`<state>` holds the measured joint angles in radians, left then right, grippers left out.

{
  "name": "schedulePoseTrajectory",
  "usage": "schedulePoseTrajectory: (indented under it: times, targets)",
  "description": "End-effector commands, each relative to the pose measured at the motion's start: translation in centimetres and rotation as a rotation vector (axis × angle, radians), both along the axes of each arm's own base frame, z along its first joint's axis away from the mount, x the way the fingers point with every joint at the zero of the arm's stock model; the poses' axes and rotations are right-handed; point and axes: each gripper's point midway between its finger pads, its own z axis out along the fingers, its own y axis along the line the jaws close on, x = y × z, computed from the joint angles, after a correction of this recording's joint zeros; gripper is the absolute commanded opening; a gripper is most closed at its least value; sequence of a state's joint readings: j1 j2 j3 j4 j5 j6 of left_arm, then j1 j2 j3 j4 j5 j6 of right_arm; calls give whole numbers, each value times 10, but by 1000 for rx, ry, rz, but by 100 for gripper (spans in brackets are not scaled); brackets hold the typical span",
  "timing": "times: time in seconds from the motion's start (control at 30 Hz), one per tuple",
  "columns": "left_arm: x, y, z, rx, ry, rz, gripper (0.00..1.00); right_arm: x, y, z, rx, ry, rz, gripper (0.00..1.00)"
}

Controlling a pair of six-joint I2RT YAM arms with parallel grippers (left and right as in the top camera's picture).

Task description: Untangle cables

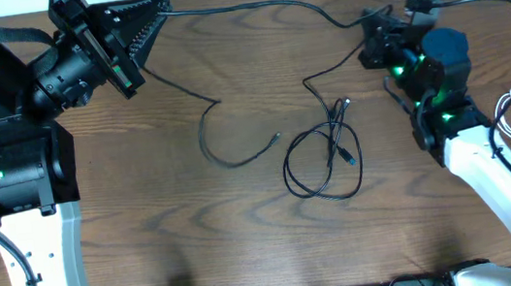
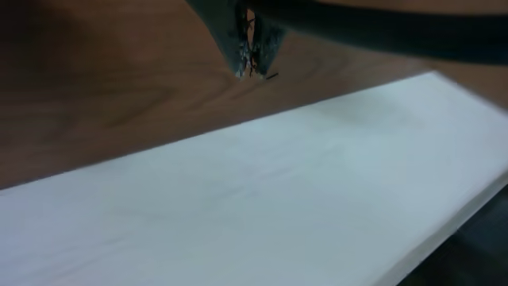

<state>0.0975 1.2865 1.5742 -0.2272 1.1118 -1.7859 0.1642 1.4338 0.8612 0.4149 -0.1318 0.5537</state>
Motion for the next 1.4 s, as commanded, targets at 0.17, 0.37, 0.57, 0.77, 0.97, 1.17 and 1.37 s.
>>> schedulePoseTrajectory:
  times: [0.17, 0.37, 0.57, 0.77, 0.97, 1.17, 1.37]
  targets:
    - [-6, 1, 9, 58, -107, 5, 8, -18, 5, 70, 87, -207, 177, 1]
    - [-7, 0, 9, 92, -154, -1, 7, -50, 3, 141, 63, -498, 319, 1]
    - [-7, 0, 7, 138, -210, -3, 7, -48, -30, 147, 74, -501, 249, 1]
    - [-8, 0, -11, 200, -201, -14, 7, -27, -51, 80, 67, -218, 163, 1]
    - [-13, 0, -36, 327, -250, -42, 7, -25, -72, 3, -29, 73, 36, 1]
    - [-12, 16, -87, 505, -131, 16, 8, -39, -73, -39, -24, 261, 28, 1]
    - [-11, 74, -154, 773, 201, 262, 8, -53, -69, -64, -44, 372, 51, 5]
